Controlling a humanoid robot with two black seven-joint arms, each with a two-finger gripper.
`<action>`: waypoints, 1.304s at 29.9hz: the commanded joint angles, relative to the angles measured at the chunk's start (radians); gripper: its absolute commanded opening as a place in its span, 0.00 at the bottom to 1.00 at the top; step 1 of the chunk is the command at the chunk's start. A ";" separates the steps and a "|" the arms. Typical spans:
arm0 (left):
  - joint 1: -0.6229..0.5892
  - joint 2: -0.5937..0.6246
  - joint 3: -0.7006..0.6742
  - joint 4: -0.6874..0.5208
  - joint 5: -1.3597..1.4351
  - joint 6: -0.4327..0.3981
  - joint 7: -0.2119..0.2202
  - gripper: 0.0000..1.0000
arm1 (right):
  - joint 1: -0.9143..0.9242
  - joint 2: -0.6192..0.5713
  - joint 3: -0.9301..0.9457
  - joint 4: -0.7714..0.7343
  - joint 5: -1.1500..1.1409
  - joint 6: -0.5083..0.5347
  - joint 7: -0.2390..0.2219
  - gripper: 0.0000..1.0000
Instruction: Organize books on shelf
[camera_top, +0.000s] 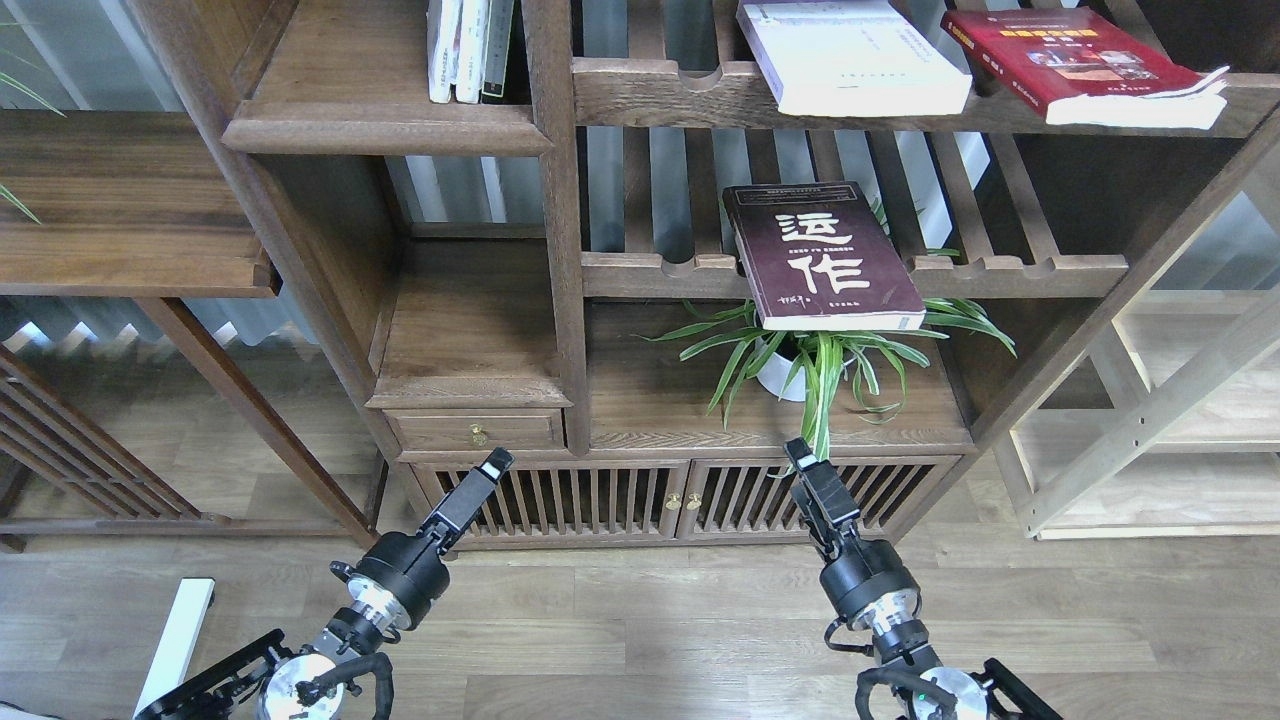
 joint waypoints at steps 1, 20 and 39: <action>0.000 0.000 0.001 0.000 0.000 0.000 0.000 0.99 | 0.001 0.000 -0.001 -0.001 0.000 0.000 0.000 1.00; 0.006 0.002 0.001 0.002 0.000 0.000 0.000 0.99 | 0.031 0.000 0.000 -0.023 0.000 0.000 0.003 1.00; 0.003 0.003 -0.002 0.011 0.002 0.000 0.000 0.99 | 0.149 0.000 0.011 -0.055 0.008 0.000 0.007 1.00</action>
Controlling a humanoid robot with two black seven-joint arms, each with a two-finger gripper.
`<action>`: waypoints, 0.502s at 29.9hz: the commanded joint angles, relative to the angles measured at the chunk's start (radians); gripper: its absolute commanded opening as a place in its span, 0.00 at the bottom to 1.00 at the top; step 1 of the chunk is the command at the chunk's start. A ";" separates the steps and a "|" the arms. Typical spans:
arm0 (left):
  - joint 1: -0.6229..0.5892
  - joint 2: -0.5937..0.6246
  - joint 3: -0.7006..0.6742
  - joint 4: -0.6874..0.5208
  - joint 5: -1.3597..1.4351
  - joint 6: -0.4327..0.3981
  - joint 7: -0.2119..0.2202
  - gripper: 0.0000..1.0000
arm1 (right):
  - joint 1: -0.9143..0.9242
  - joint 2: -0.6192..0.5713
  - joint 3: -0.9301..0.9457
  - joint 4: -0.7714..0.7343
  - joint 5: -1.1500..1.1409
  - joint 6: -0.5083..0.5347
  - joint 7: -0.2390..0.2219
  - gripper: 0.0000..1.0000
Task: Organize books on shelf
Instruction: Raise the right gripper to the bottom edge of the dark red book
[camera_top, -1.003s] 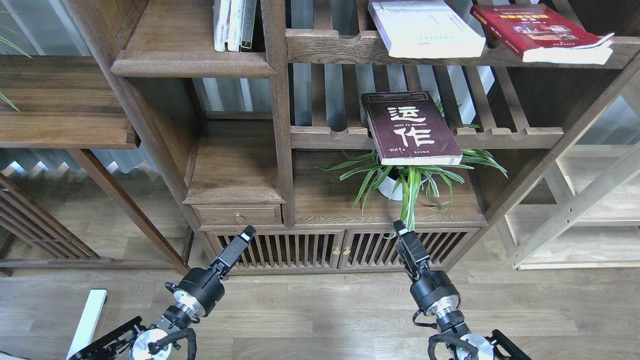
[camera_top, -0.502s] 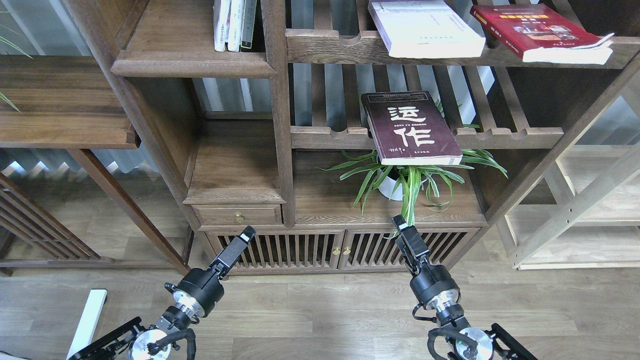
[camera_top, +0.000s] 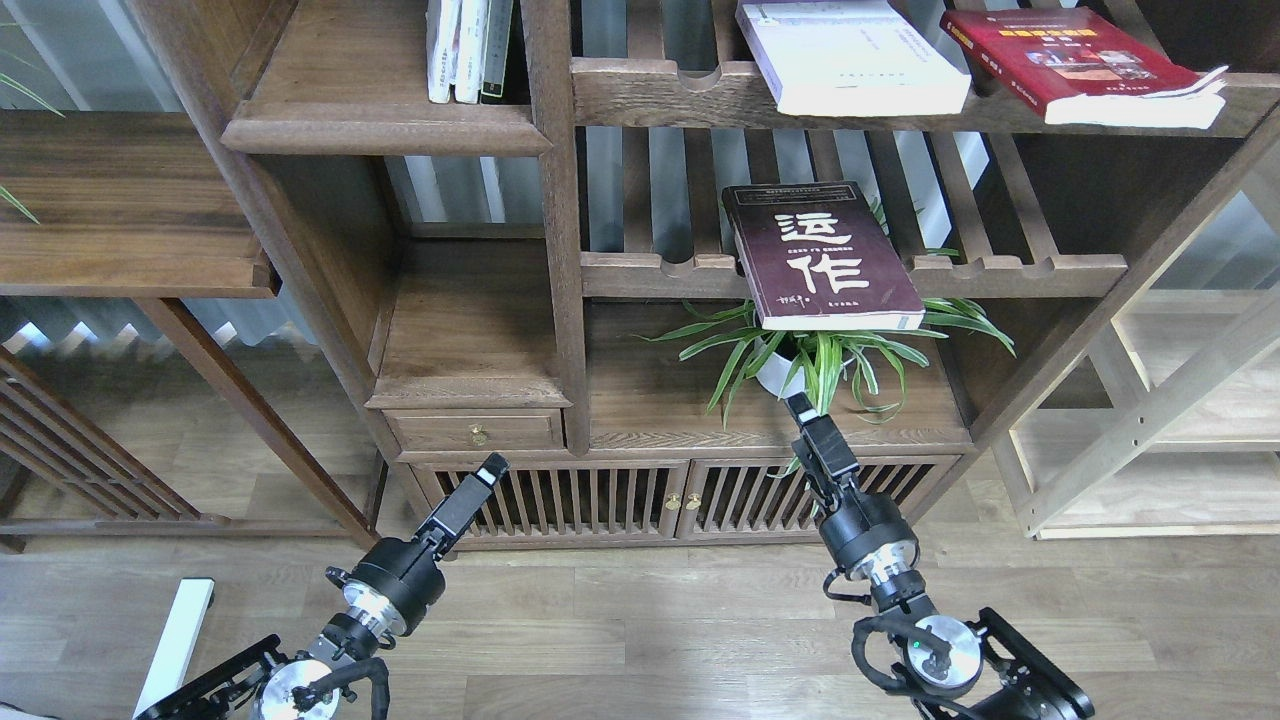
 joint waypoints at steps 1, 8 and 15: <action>-0.003 0.000 0.000 0.000 0.000 0.000 0.001 0.99 | 0.038 0.000 0.002 -0.006 0.002 0.000 0.001 1.00; -0.004 0.002 -0.001 0.000 -0.001 0.000 -0.001 0.99 | 0.107 0.000 0.004 -0.061 0.007 0.000 0.000 1.00; -0.004 0.012 -0.001 -0.001 -0.001 0.000 -0.001 0.99 | 0.154 0.000 0.005 -0.087 0.008 0.000 0.000 1.00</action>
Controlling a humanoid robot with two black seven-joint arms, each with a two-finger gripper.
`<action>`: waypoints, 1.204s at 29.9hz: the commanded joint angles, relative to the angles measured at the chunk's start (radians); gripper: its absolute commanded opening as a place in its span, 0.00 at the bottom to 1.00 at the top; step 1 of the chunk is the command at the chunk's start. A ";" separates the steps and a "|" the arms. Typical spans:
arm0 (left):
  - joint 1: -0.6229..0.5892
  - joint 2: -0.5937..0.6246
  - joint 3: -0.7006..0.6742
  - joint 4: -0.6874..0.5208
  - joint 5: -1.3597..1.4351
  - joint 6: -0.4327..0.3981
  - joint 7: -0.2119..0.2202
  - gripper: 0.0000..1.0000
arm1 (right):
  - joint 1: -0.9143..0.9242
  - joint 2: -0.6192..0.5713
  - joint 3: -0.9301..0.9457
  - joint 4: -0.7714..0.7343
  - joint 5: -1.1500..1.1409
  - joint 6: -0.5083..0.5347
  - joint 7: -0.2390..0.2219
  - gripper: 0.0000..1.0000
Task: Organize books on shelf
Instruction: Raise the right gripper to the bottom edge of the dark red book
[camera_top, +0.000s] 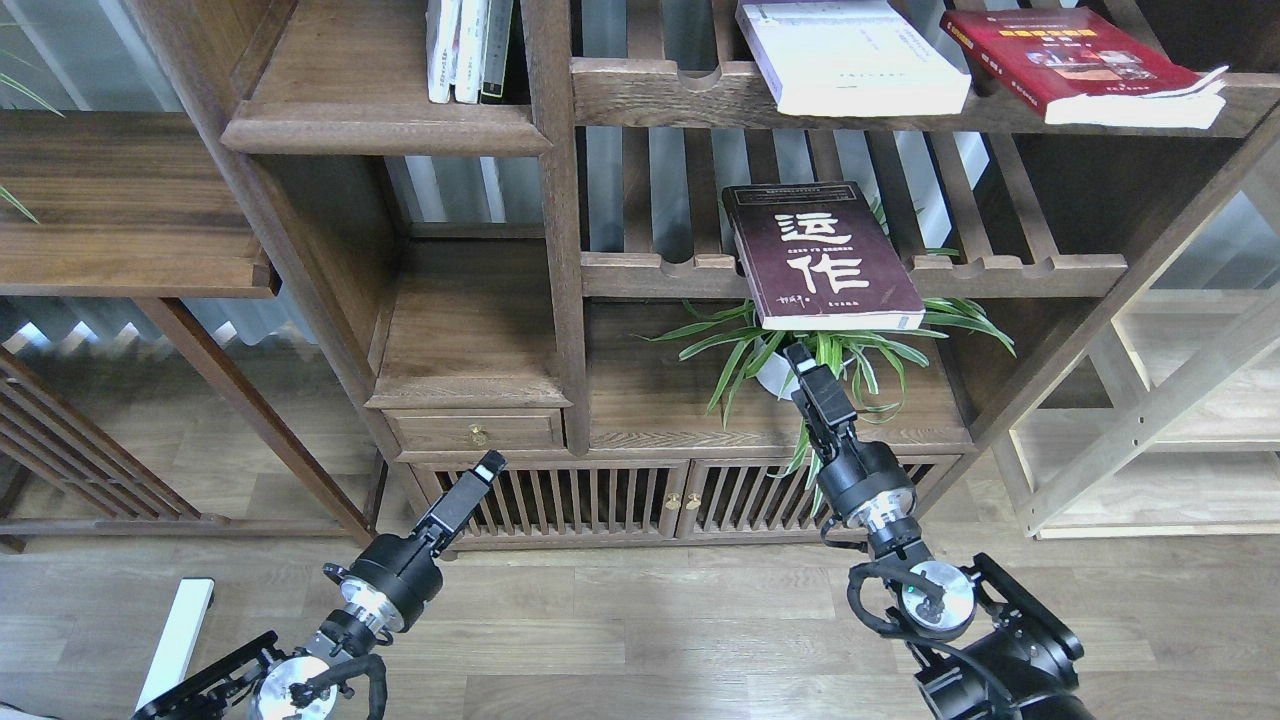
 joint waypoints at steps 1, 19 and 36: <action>0.002 0.005 0.000 -0.001 0.000 0.000 0.000 0.99 | 0.033 0.000 0.003 -0.024 0.001 0.000 0.000 1.00; 0.010 0.045 -0.005 -0.001 -0.008 0.000 -0.009 0.99 | 0.156 0.000 0.024 -0.118 0.026 0.000 0.001 1.00; 0.025 0.066 -0.008 -0.001 -0.009 0.000 -0.009 0.99 | 0.168 0.000 0.032 -0.119 0.069 0.000 0.003 1.00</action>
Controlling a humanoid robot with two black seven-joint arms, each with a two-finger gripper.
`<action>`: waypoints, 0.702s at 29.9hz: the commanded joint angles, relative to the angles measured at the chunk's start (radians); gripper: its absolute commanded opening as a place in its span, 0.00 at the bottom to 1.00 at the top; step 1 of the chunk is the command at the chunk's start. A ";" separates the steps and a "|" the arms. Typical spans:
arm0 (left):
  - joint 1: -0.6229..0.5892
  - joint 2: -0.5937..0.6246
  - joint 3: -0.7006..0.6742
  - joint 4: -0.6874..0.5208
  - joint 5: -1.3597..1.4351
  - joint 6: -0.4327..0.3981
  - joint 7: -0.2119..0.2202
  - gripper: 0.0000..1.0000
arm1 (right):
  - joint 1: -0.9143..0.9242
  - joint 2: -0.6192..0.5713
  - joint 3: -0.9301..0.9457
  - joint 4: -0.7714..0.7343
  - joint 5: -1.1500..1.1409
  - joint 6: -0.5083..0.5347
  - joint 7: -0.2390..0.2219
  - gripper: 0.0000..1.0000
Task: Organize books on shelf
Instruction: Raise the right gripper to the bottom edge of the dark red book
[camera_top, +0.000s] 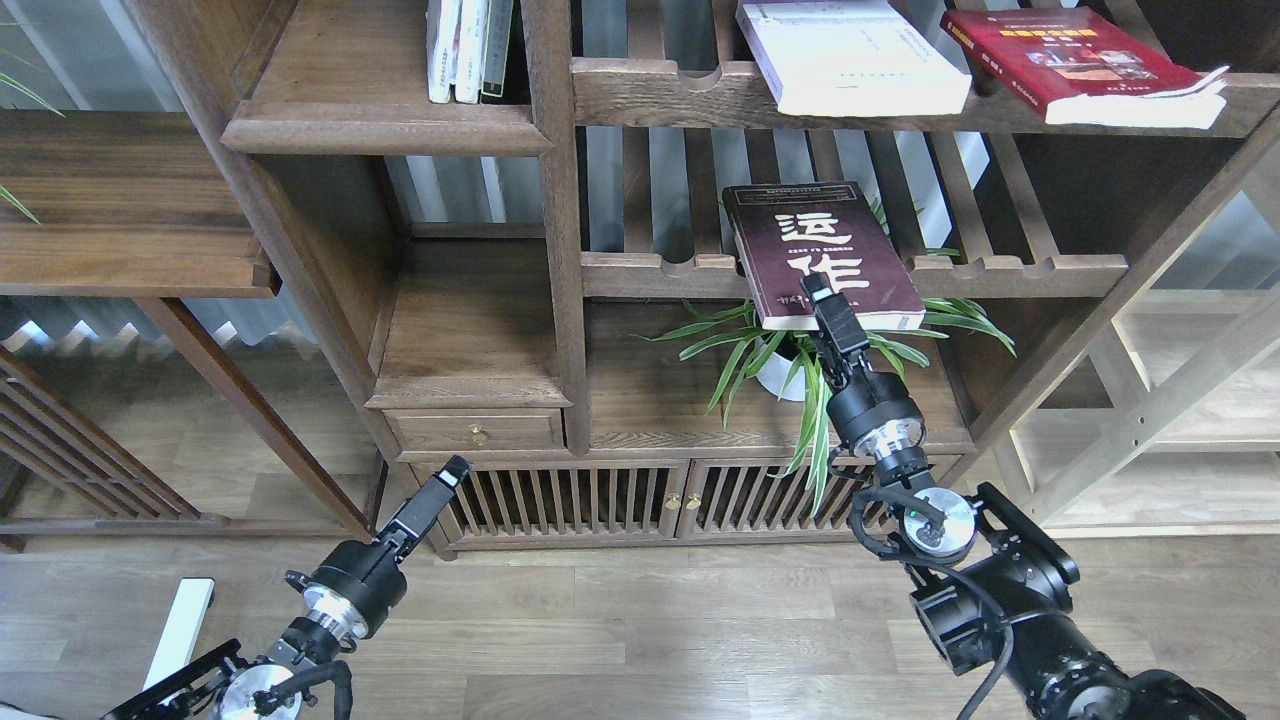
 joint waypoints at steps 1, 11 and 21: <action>0.003 0.003 0.000 0.000 0.000 0.000 0.000 0.99 | 0.008 0.000 0.000 -0.002 0.024 0.000 0.000 1.00; 0.011 0.009 -0.006 0.000 -0.001 0.000 -0.003 0.99 | 0.040 0.000 -0.002 -0.086 0.094 0.000 0.002 1.00; 0.044 0.011 -0.007 0.002 0.000 0.000 -0.005 0.99 | 0.048 0.000 -0.012 -0.084 0.094 0.000 0.002 1.00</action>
